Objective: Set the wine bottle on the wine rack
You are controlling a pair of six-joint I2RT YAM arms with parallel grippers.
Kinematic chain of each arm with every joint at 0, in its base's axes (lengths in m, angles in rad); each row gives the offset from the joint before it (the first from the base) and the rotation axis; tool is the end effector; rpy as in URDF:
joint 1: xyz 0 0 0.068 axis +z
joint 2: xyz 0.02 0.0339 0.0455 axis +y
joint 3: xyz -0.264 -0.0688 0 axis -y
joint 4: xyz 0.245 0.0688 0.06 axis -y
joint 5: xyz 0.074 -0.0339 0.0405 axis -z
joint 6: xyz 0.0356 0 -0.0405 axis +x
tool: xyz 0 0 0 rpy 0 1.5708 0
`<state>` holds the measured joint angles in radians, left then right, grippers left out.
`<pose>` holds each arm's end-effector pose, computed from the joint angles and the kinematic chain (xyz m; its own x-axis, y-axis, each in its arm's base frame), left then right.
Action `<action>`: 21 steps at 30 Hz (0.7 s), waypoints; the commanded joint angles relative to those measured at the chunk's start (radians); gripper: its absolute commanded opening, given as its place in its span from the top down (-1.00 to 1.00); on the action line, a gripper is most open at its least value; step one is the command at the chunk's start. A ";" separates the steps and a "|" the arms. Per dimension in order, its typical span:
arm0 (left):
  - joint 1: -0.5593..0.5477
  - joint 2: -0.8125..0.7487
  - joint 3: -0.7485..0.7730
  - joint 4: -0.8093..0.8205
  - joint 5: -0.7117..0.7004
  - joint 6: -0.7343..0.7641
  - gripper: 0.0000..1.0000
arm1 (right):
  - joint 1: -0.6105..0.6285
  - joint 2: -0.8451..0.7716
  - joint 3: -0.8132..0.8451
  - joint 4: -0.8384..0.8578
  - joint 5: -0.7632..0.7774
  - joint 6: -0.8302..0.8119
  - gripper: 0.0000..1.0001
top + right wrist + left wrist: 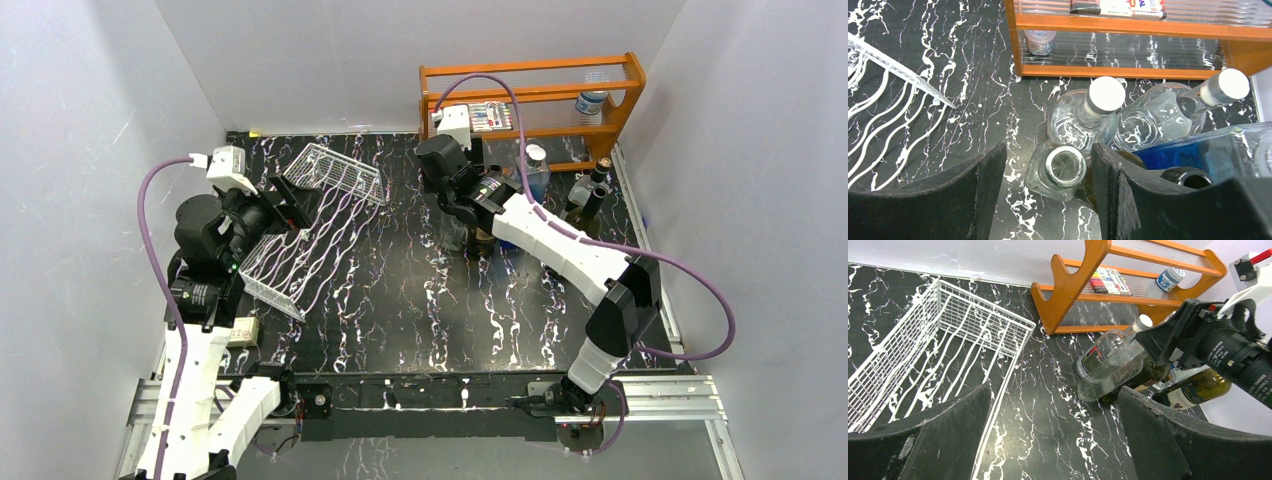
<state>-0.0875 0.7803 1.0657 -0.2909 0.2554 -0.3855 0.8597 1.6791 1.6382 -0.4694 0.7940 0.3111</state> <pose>0.1576 -0.0229 0.4252 -0.1315 -0.3537 -0.9261 0.3095 0.8728 -0.3773 0.2686 0.2730 0.3776 -0.3417 -0.0679 -0.9373 -0.0214 0.9977 -0.0645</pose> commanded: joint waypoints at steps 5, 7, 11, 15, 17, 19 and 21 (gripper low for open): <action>-0.002 0.001 -0.007 0.009 0.045 -0.006 -0.96 | -0.013 0.036 -0.010 0.025 0.037 0.055 -0.38; -0.001 -0.001 -0.008 0.006 0.041 -0.004 -0.96 | -0.018 0.036 -0.023 0.030 0.033 0.062 -0.32; -0.001 -0.001 -0.009 0.006 0.041 -0.003 -0.96 | -0.021 0.028 -0.051 0.048 0.030 0.056 -0.10; -0.001 0.002 -0.007 -0.001 0.050 0.013 -0.96 | -0.022 0.012 -0.073 0.058 0.030 0.033 0.29; -0.001 0.010 0.016 -0.029 0.056 0.062 -0.97 | -0.022 -0.010 -0.093 0.077 0.010 0.019 0.45; -0.001 0.017 0.034 -0.056 0.057 0.120 -0.96 | -0.023 -0.038 -0.121 0.105 -0.038 -0.005 0.58; -0.001 0.021 0.038 -0.064 0.065 0.158 -0.96 | -0.022 -0.067 -0.147 0.123 -0.094 -0.016 0.61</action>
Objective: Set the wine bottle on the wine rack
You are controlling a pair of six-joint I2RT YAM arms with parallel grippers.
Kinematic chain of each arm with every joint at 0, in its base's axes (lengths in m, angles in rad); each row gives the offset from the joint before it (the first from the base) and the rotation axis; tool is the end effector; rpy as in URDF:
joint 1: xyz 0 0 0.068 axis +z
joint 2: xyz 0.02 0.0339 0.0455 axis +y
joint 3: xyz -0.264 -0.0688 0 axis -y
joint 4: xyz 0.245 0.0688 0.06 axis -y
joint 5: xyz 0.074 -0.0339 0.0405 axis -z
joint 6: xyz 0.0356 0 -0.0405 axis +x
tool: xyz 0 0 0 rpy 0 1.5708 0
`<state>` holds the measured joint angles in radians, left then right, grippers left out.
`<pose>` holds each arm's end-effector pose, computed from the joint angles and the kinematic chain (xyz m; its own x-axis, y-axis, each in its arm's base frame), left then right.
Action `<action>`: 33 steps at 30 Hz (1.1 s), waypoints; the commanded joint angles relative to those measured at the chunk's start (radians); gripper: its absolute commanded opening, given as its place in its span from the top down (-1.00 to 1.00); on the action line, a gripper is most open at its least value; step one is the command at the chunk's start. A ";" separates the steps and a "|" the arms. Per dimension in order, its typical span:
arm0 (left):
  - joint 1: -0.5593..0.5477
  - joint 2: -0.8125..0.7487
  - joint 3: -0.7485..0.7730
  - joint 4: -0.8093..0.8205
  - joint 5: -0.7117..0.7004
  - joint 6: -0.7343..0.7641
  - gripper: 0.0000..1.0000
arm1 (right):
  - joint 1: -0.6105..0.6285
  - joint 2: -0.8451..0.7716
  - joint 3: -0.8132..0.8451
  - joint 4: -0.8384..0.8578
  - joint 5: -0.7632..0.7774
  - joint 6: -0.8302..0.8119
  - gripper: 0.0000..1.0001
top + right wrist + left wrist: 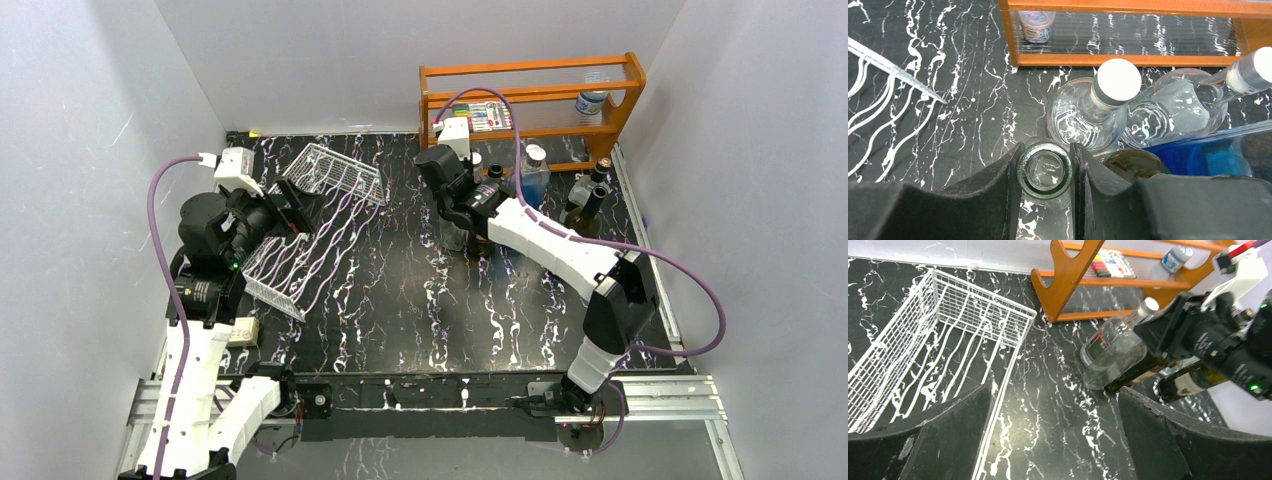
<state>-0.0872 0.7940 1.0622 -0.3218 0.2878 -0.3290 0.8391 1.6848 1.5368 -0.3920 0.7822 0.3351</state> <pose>0.1618 -0.0243 0.4188 -0.1687 -0.2962 -0.9401 0.3290 0.8821 -0.3370 0.2768 0.2707 0.3480 -0.3651 -0.0575 -0.9292 -0.0040 0.9982 -0.0602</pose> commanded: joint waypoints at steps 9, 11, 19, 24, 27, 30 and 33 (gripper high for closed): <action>-0.002 0.017 -0.071 0.043 0.309 0.151 -0.96 | -0.002 -0.230 -0.175 0.115 -0.334 -0.056 0.65; -0.003 0.015 -0.120 0.092 0.415 0.155 -0.96 | -0.002 -0.269 -0.213 0.132 -0.377 -0.067 0.65; -0.076 0.024 -0.292 0.287 0.454 0.050 -0.96 | -0.002 -0.423 -0.391 0.209 -0.514 -0.056 0.66; -0.301 0.100 -0.350 0.326 0.348 0.123 -0.90 | -0.001 -0.490 -0.476 0.233 -0.526 0.002 0.67; -0.400 0.137 -0.380 0.356 0.278 0.200 -0.93 | -0.002 -0.561 -0.544 0.255 -0.513 0.038 0.68; -0.453 0.167 -0.417 0.427 0.235 0.255 -0.96 | -0.002 -0.629 -0.624 0.283 -0.521 0.092 0.68; -0.479 0.227 -0.420 0.457 0.216 0.311 -0.96 | -0.002 -0.670 -0.674 0.282 -0.531 0.163 0.68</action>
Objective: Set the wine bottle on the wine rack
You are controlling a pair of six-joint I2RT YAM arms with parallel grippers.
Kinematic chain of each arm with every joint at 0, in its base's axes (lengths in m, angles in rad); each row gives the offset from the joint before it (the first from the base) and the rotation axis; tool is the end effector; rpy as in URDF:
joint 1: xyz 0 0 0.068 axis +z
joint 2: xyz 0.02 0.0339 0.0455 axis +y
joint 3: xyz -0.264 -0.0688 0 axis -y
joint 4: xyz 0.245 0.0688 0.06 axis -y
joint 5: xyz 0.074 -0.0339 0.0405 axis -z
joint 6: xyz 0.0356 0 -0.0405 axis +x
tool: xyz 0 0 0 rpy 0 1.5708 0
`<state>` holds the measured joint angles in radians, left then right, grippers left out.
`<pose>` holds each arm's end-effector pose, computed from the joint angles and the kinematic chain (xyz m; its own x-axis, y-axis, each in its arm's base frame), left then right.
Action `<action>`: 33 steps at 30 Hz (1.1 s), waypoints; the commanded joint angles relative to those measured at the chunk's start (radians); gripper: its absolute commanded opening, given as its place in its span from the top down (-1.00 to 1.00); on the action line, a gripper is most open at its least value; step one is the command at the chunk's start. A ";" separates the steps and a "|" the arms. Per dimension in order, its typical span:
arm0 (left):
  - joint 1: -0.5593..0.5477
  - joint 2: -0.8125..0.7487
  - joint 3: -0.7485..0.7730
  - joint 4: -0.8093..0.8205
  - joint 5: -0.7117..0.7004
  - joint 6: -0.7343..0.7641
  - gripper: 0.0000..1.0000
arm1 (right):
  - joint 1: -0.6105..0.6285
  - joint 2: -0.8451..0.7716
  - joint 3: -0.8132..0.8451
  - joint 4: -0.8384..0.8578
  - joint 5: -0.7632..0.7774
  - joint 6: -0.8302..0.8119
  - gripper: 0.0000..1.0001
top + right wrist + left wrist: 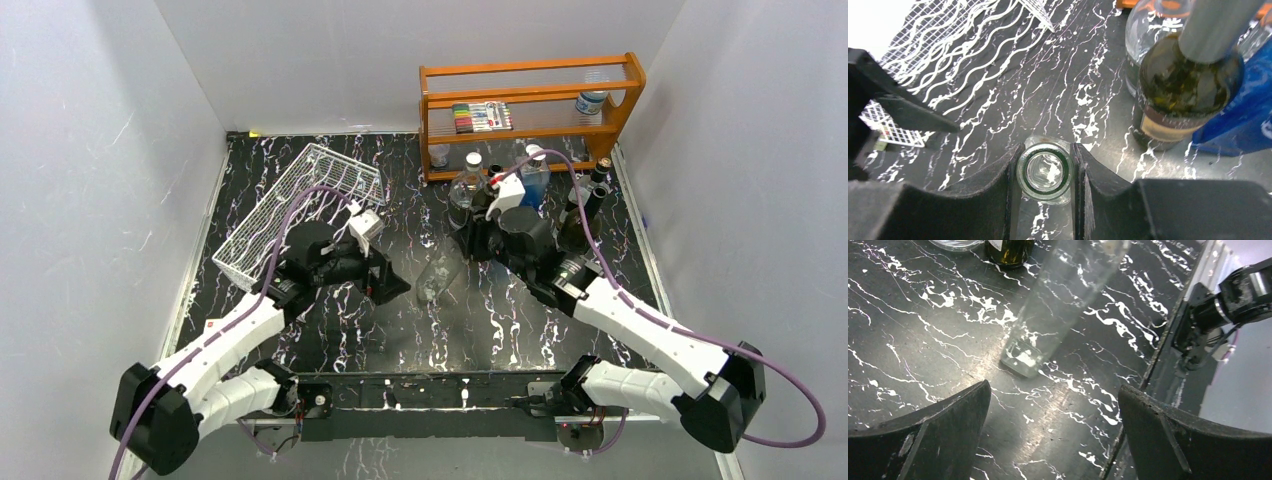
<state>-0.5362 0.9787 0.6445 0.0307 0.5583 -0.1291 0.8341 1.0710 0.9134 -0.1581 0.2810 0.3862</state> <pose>0.1823 -0.1302 0.2777 -0.3665 0.0908 -0.9260 0.8276 0.4866 -0.2799 0.1737 0.1768 0.3324 -0.3946 0.1037 -0.9130 -0.4166 0.8654 0.2783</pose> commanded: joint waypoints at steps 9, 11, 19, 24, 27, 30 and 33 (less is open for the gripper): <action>-0.062 0.245 0.004 0.193 0.153 0.329 -0.96 | 0.003 -0.119 -0.098 0.065 -0.060 0.171 0.69; -0.072 0.285 0.034 0.180 0.188 0.362 -0.96 | 0.003 -0.121 -0.102 0.066 -0.074 0.176 0.69; -0.085 0.449 0.040 0.364 0.273 0.242 -0.96 | 0.003 -0.109 -0.116 0.118 -0.138 0.210 0.68; -0.087 0.463 0.014 0.399 0.234 0.253 -0.92 | 0.003 -0.102 -0.126 0.147 -0.162 0.222 0.69; -0.087 0.479 -0.002 0.415 0.233 0.223 -0.67 | 0.003 -0.099 -0.126 0.152 -0.163 0.217 0.69; -0.089 0.497 -0.019 0.414 0.267 0.225 -0.47 | 0.003 -0.095 -0.122 0.148 -0.166 0.215 0.69; -0.106 0.509 -0.037 0.441 0.277 0.237 -0.44 | 0.003 -0.098 -0.121 0.147 -0.169 0.215 0.68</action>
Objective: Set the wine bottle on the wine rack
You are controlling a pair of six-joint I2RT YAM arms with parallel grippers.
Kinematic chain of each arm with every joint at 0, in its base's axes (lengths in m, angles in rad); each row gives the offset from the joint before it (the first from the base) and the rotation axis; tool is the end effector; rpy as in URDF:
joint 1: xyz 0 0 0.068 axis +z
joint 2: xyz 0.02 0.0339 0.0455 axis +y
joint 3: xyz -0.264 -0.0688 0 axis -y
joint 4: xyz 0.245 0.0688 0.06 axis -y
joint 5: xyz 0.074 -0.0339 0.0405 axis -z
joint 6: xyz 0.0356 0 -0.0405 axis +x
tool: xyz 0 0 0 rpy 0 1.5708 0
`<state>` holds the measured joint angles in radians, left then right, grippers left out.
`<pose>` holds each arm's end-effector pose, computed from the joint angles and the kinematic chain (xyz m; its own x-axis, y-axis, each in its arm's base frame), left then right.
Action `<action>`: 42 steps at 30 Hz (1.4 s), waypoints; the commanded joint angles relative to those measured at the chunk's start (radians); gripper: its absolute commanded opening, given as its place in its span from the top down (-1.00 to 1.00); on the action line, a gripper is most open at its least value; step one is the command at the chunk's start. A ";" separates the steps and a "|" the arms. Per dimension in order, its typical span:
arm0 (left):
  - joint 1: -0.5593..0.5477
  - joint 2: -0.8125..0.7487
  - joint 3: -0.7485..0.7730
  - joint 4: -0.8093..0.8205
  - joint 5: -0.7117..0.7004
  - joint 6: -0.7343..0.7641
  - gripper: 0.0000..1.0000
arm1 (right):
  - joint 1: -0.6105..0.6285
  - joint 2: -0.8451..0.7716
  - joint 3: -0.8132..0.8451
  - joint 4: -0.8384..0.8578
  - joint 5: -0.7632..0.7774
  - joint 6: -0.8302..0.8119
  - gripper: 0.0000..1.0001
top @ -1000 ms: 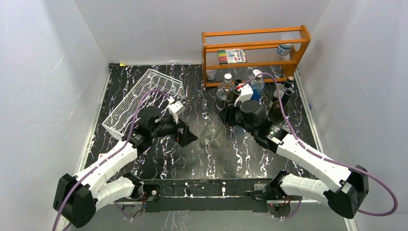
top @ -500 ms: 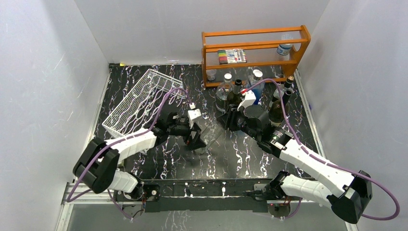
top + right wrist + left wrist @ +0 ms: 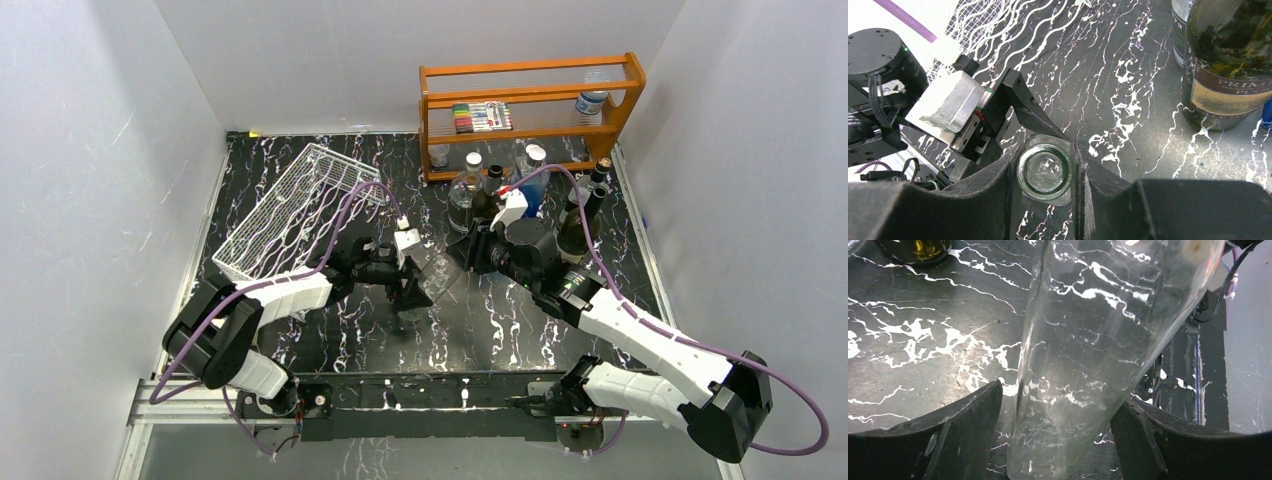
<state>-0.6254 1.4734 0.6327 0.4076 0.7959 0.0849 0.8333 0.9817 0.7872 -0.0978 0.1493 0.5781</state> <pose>0.2220 -0.1917 0.1922 -0.2597 0.2607 -0.9298 0.9608 0.1661 -0.2218 0.1585 0.1666 0.3130 -0.5099 0.2423 -0.8254 -0.4269 0.7617 0.4874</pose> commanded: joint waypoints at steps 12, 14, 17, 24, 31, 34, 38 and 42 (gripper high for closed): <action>-0.031 -0.059 0.004 -0.064 -0.079 0.281 1.00 | 0.004 -0.050 0.015 0.003 -0.022 0.019 -0.13; -0.031 -0.097 -0.018 -0.040 -0.122 0.313 1.00 | 0.004 -0.071 0.031 -0.045 -0.004 0.006 -0.25; -0.032 -0.165 -0.025 -0.039 -0.190 0.373 1.00 | 0.004 -0.088 0.084 -0.145 0.031 -0.016 -0.42; -0.031 -0.261 0.060 -0.192 -0.285 0.619 1.00 | 0.004 -0.088 0.241 -0.351 0.030 -0.141 -0.61; -0.031 -0.315 0.104 -0.273 -0.407 0.778 1.00 | 0.004 -0.047 0.441 -0.477 -0.092 -0.265 -0.69; -0.033 -0.354 0.079 -0.272 -0.414 0.813 1.00 | 0.004 -0.003 0.492 -0.544 -0.172 -0.284 -0.76; -0.043 -0.407 0.040 -0.258 -0.431 0.865 1.00 | 0.003 0.091 0.558 -0.622 -0.219 -0.282 -0.78; -0.055 -0.448 -0.037 -0.179 -0.427 0.911 1.00 | 0.004 0.258 0.634 -0.632 -0.305 -0.266 -0.78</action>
<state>-0.6697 1.0760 0.6300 0.1200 0.3454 0.9329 0.8333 1.1625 1.3323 -0.7204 -0.0715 0.3161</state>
